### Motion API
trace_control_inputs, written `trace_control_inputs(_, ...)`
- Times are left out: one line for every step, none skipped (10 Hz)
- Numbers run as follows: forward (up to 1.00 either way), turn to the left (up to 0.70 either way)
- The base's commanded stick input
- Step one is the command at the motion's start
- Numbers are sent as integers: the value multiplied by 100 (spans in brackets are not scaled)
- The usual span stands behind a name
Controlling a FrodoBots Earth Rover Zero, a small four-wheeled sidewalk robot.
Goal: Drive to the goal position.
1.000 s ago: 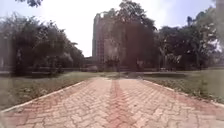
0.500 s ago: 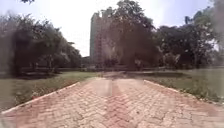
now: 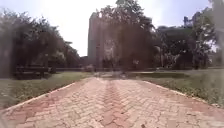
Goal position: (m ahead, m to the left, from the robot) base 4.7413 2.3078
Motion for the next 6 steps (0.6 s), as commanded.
trace_control_inputs(70, 0)
trace_control_inputs(70, 0)
trace_control_inputs(70, 0)
trace_control_inputs(70, 0)
trace_control_inputs(70, 0)
trace_control_inputs(70, 0)
